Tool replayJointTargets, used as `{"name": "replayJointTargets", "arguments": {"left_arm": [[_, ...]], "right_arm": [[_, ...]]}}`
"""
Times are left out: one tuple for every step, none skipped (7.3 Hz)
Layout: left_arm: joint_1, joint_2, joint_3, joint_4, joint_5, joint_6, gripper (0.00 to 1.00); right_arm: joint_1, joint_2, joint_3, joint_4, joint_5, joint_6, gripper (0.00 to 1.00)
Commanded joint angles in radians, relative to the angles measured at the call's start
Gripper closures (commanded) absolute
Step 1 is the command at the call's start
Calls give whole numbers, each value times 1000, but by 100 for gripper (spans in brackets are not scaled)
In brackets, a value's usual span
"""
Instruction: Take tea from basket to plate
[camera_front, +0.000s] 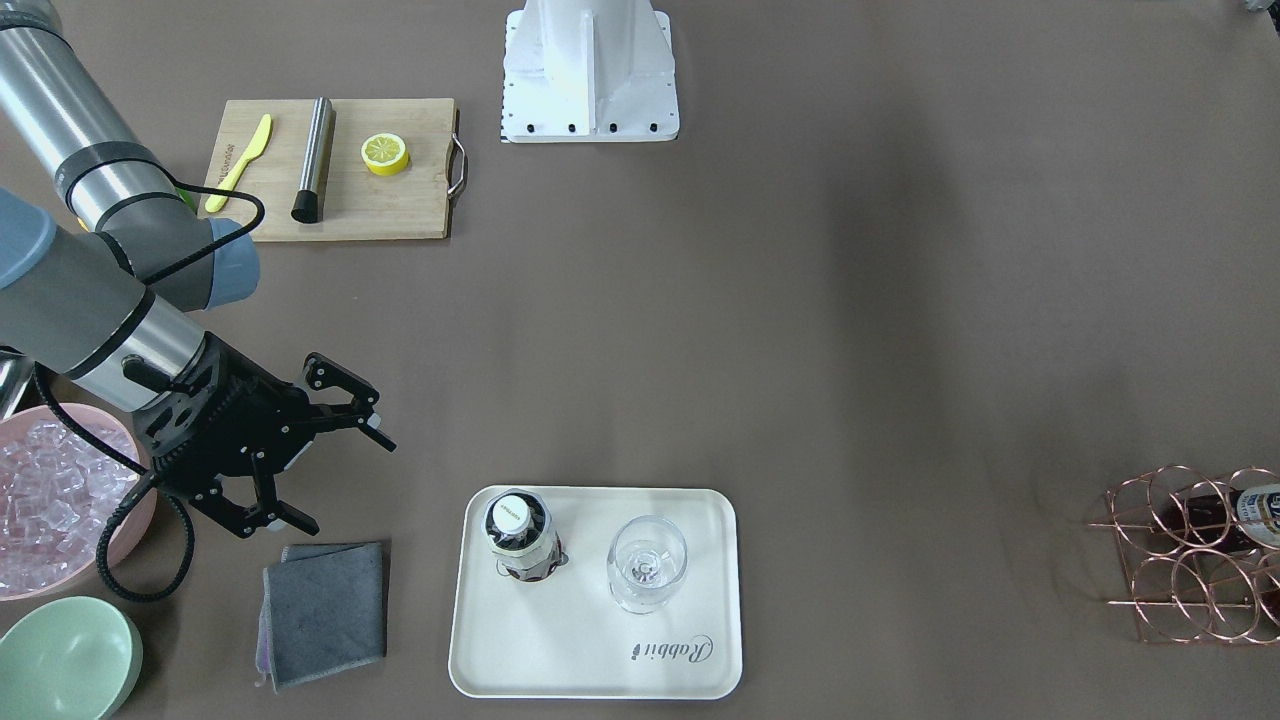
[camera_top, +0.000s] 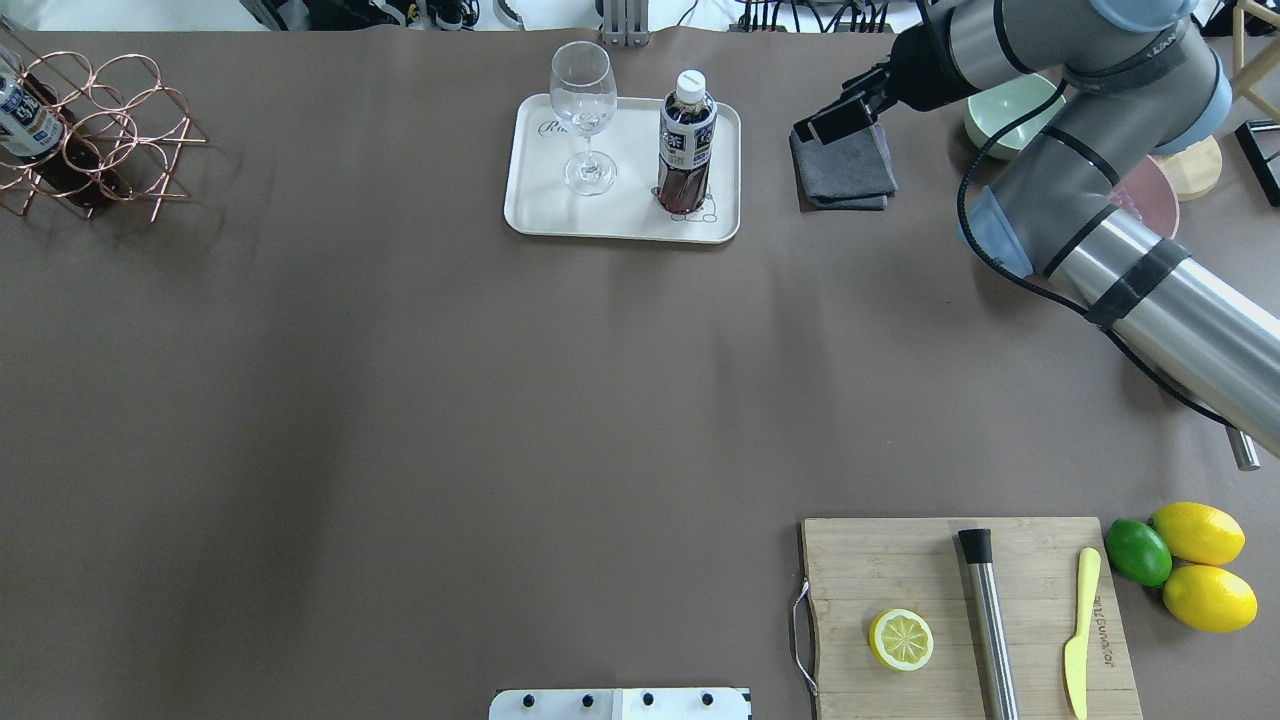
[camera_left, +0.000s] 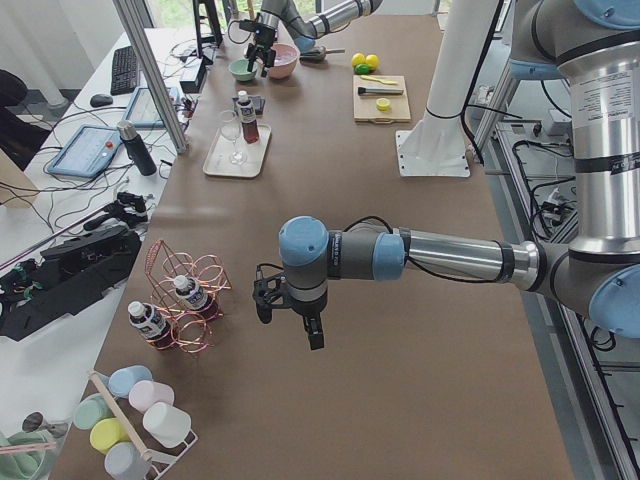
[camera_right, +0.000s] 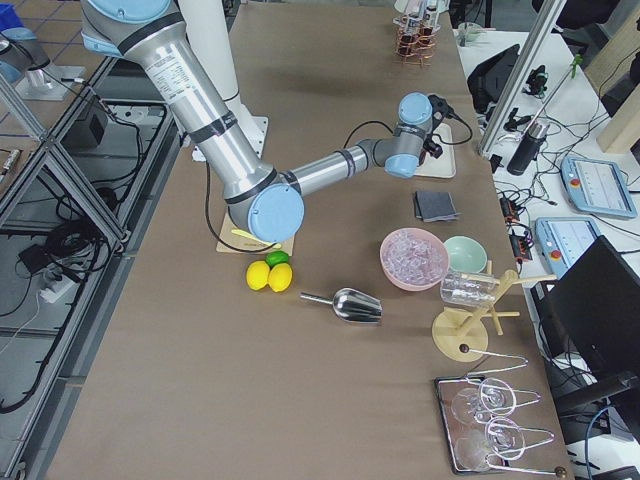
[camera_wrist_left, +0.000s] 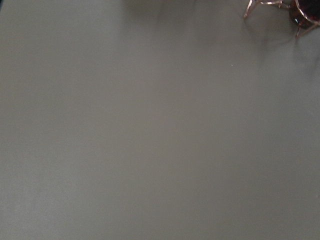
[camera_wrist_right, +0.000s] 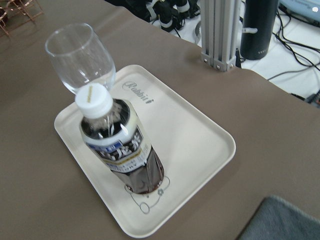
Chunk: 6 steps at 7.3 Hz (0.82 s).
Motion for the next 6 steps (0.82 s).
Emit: {"name": "replayJointTargets", "arguments": {"left_arm": [[20, 28, -50, -2, -6, 304, 2], [20, 63, -64, -2, -7, 296, 2], [13, 77, -69, -3, -9, 302, 2], [-6, 100, -58, -14, -7, 314, 2], [-7, 100, -52, -13, -7, 334, 2], [-7, 97, -49, -7, -6, 335, 2]], "right_arm": [[32, -122, 19, -98, 69, 16, 0], [54, -171, 19, -109, 85, 58, 0], [115, -208, 36, -190, 136, 117, 0], [199, -258, 78, -339, 190, 118, 0], [253, -300, 147, -488, 224, 118, 0], [282, -349, 228, -626, 223, 118, 0]]}}
